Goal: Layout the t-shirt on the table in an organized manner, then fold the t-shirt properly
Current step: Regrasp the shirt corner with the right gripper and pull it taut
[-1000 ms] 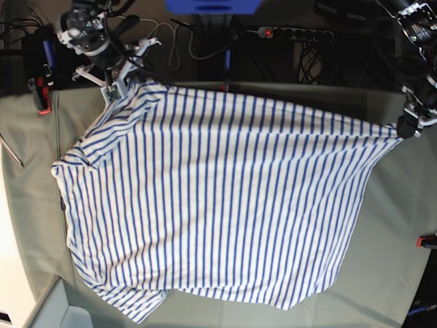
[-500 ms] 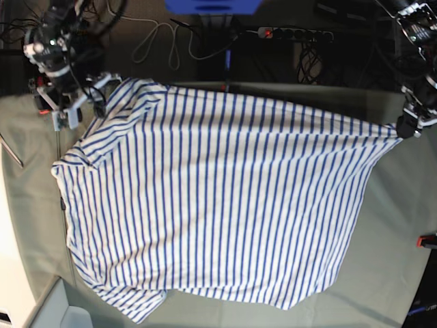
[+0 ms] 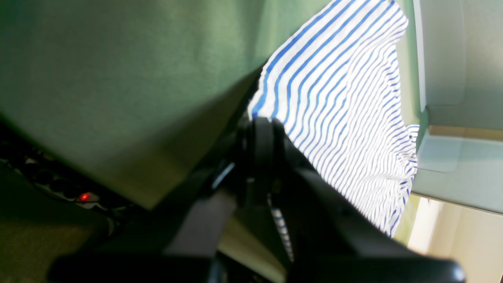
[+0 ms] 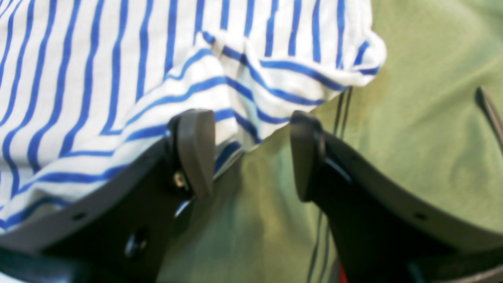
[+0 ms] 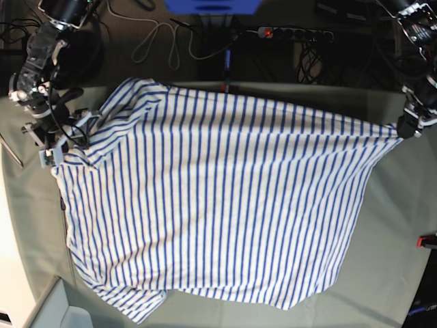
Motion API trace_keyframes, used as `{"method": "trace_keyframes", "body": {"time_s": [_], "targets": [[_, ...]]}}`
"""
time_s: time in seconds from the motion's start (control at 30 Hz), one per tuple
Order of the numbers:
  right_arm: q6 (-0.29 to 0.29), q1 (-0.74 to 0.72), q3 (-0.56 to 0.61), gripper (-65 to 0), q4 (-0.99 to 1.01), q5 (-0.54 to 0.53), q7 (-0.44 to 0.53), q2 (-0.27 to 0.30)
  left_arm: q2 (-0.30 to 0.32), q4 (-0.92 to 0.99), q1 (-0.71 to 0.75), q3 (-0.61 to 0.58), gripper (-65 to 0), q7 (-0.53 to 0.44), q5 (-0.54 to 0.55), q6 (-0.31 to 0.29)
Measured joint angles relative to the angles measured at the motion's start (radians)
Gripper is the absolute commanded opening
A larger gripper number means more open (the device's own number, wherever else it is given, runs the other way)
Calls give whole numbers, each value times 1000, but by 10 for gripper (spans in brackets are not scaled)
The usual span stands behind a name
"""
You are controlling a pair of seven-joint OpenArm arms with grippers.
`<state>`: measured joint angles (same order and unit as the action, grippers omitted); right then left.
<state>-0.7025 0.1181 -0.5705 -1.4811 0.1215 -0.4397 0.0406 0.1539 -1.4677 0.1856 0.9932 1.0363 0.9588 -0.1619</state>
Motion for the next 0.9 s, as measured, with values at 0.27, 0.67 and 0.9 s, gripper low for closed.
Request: {"method": "trace_keyframes", "body": {"time_s": [0.27,0.67,0.9], "targets": [[0,10,87,-335,0,0,-1,0,0,0,0,0,-649,0,0,0],[0,2,89,-340,34,-3,5,5,0,0,0,0,-649,-1,0,0],[0,10,89,-356,84,1,2,6,0,0,0,0,-649,-1,0,0]]}}
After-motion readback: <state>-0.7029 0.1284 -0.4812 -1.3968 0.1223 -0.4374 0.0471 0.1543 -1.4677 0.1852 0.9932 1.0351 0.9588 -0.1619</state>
